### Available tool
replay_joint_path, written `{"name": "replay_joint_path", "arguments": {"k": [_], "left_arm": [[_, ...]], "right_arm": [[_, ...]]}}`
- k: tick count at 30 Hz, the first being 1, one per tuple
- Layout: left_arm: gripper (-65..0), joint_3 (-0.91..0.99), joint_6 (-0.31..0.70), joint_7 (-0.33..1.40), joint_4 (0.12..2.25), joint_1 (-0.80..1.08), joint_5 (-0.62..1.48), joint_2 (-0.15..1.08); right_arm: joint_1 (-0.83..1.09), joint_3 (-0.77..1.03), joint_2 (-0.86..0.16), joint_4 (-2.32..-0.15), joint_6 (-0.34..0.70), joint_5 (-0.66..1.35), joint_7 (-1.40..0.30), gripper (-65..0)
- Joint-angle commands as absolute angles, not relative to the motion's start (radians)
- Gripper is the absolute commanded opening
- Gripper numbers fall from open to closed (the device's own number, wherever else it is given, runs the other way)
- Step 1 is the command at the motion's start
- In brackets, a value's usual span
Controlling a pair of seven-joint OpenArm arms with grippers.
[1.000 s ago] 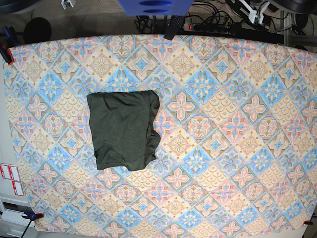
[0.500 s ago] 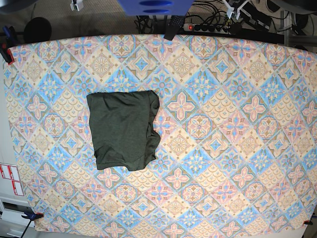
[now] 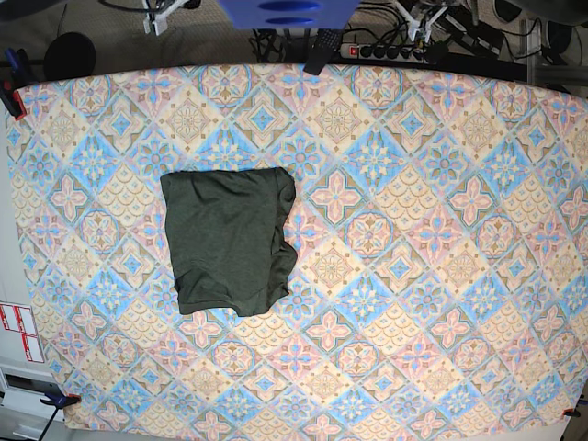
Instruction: Fold the T-shirt properly
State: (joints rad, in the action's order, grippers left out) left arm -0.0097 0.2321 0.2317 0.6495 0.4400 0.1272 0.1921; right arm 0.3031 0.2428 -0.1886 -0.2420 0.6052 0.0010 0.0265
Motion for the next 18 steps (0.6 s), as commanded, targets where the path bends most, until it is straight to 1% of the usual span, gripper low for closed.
{"name": "replay_joint_path", "arguments": {"k": [1,5,7,8,10,12,18], "left_arm": [[-65.0,-0.035,0.216,0.176,0.579,0.409,0.125,0.196],[-65.0,-0.147,0.189,0.074,0.427,0.338,0.127,0.177],[-65.0,-0.171,0.173,0.054,0.383,0.312,0.130,0.170],[-65.0,-0.180,0.166,0.045,0.371,0.305,0.131,0.168],[-65.0,-0.202,0.162,0.027,0.358,0.295,0.131,0.165],[-65.0,-0.216,0.162,0.022,0.360,0.294,0.125,0.148],[-65.0,-0.222,0.162,0.021,0.360,0.292,0.125,0.122]], "right_arm": [[0.325,0.243,-0.199,-0.239,0.618,-0.005,0.021,-65.0],[0.323,0.249,-0.197,-0.239,0.613,-0.005,0.021,-65.0],[0.303,0.251,-0.171,-0.239,0.607,-0.004,0.021,-65.0],[0.295,0.251,-0.148,-0.239,0.595,-0.004,0.021,-65.0],[0.291,0.251,-0.104,-0.239,0.533,-0.004,0.021,-65.0],[0.289,0.251,-0.097,-0.239,0.476,-0.002,0.021,-65.0],[0.283,0.254,-0.093,-0.239,0.466,0.002,0.022,-65.0]]}}
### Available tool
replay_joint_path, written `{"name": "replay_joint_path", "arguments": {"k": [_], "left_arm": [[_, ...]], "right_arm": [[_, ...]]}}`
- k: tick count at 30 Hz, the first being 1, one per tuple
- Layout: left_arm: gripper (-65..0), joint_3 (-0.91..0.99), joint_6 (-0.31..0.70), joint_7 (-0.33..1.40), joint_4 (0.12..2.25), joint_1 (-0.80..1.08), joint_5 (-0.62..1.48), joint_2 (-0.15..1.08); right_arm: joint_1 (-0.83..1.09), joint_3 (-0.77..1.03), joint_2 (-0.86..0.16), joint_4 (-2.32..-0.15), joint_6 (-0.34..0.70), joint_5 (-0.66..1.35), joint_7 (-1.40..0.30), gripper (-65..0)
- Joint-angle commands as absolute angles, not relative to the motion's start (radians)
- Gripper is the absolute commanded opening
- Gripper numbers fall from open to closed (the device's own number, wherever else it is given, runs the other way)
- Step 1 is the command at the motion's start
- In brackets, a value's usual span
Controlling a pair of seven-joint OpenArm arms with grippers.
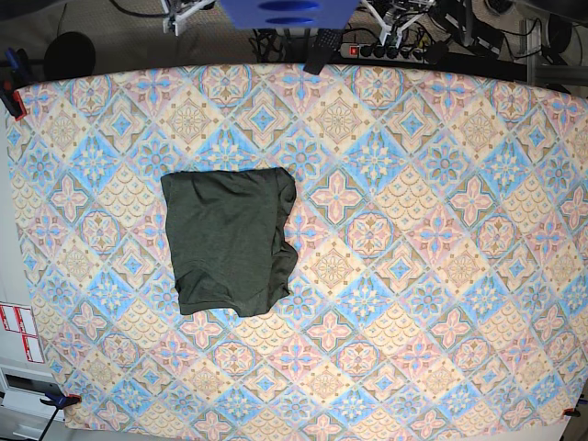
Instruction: Fold the T-shirt properly
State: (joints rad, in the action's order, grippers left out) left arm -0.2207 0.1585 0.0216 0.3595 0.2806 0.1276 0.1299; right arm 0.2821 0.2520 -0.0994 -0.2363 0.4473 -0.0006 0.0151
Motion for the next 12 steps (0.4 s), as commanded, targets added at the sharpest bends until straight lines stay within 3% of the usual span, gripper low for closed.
{"name": "replay_joint_path", "arguments": {"k": [1,12], "left_arm": [[-65.0,-0.222,0.162,0.021,0.360,0.292,0.125,0.119],[-65.0,-0.214,0.162,0.021,0.358,0.254,0.134,0.111]], "right_arm": [[0.272,0.259,-0.093,-0.239,0.466,0.002,0.022,-65.0],[0.255,0.420,-0.093,-0.239,0.466,-0.002,0.013,-65.0]]}}
